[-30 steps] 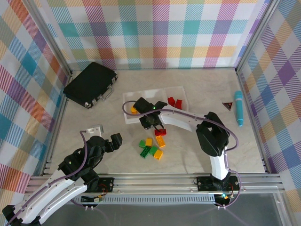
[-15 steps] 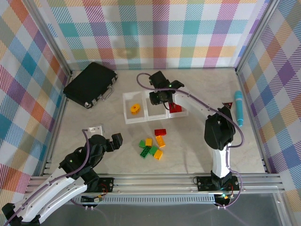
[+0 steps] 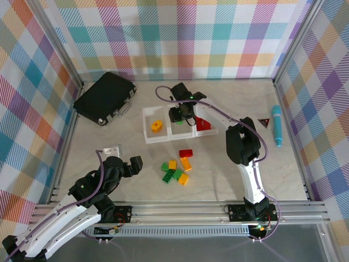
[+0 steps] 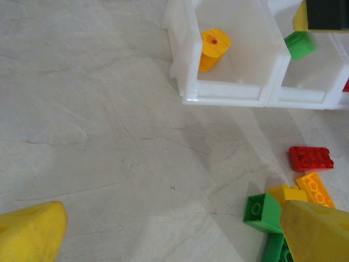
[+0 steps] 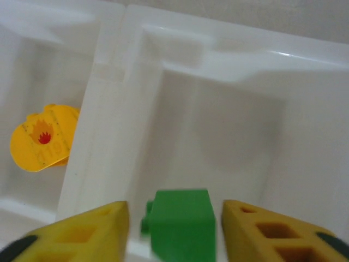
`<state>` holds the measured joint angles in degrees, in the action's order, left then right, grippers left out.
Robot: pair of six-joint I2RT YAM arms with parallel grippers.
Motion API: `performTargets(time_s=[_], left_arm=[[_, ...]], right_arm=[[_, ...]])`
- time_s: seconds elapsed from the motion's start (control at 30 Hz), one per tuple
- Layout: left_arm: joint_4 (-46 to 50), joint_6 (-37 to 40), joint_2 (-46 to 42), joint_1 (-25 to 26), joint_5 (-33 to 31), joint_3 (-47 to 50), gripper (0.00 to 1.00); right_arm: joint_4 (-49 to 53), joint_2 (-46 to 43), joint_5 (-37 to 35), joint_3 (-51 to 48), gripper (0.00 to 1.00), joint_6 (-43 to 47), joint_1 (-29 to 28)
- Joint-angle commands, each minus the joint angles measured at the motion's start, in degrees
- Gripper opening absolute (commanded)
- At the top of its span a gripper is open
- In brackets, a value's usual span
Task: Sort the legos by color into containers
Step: Place the lego in the container, then move the lego to the center of the table.
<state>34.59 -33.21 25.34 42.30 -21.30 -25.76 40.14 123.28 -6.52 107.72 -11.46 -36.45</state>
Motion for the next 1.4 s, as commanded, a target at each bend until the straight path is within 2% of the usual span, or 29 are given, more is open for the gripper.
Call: performTargets(time_s=[0.0,0.13,0.3,0.6,0.77,1.07,1.37], left_arm=[[-0.1,0.46,0.4,0.32,4.72,-0.36,1.0],[-2.68,2.81,2.87,0.32,10.93,-0.33,1.0],[-6.61,5.17,10.94,0.47,18.0,-1.52,1.0],[-13.05,8.83,24.43,1.66,22.32,-3.87,1.0],[-12.56,11.91,33.41,2.64,22.53,-8.26,0.94],[-11.29,14.43,50.05,5.51,21.64,-15.55,0.86],[-10.95,14.75,55.46,5.61,19.18,-17.38,0.77]], right_arm=[[0.91,-1.09,0.91,1.86,0.57,-0.28,-0.2],[0.99,-4.19,0.41,0.05,0.61,-0.61,-0.25],[-1.5,-13.1,1.14,-8.56,0.62,-2.22,-0.29],[-7.62,-34.39,3.64,-33.28,0.64,-9.3,-0.31],[-10.44,-43.13,5.16,-44.2,0.64,-13.12,-0.29],[-10.43,-46.47,3.95,-49.27,0.64,-14.42,-0.29],[-10.0,-46.81,4.08,-49.27,0.64,-14.33,-0.29]])
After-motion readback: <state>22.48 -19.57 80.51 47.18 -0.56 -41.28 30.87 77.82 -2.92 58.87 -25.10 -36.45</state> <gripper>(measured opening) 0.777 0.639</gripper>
